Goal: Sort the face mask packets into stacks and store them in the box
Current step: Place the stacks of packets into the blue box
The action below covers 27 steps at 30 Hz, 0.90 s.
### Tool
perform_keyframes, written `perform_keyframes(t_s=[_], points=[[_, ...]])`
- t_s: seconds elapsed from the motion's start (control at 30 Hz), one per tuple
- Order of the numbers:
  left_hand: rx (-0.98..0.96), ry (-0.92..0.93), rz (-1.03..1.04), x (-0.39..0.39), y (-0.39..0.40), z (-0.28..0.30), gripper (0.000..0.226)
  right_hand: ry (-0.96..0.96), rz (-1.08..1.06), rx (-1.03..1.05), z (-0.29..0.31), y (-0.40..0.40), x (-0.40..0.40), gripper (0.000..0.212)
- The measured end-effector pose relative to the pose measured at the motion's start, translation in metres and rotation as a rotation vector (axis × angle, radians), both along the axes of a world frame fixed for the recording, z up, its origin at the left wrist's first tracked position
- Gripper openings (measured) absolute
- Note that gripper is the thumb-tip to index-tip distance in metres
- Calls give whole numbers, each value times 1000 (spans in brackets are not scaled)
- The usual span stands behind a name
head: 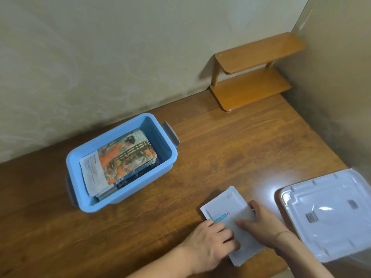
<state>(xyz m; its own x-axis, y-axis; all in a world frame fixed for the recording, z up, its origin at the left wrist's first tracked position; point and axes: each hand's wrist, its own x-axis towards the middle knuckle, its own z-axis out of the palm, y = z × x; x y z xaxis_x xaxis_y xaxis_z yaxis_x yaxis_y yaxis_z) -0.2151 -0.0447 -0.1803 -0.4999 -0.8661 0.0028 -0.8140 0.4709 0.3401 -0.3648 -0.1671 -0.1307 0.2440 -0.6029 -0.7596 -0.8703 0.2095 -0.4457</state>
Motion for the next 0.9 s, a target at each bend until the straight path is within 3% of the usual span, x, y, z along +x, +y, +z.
perform_keyframes(t_s=[0.1, 0.23, 0.33, 0.4, 0.47, 0.53, 0.63, 0.7, 0.83, 0.9], points=[[62, 34, 39, -1, 3, 0, 21, -43, 24, 9, -1, -8, -5, 37], [178, 176, 132, 7, 16, 9, 30, -198, -20, 153, 5, -10, -3, 23], [271, 565, 549, 14, 38, 28, 43, -325, -123, 267, 25, -10, -2, 44], [317, 1004, 902, 20, 44, 49, 67, -459, -193, 324, 46, -12, 7, 51], [561, 1349, 986, 27, 39, 75, 89, -600, -243, 374, 70, -10, 28, 55], [579, 1545, 1027, 39, 30, 100, 87, -748, -292, 397, 88, -2, 57, 56], [332, 1505, 1216, 60, 23, 137, 67, -915, -355, 323, 100, 13, 104, 64], [283, 1489, 1299, 85, 25, 150, 54, -989, -392, 315, 102, 22, 131, 74], [323, 1385, 1151, 160, 36, 171, 41, -1033, -386, 304, 111, 14, 168, 80], [430, 1319, 1063, 207, 35, 173, 39, -990, -311, 228, 117, 1, 188, 72]])
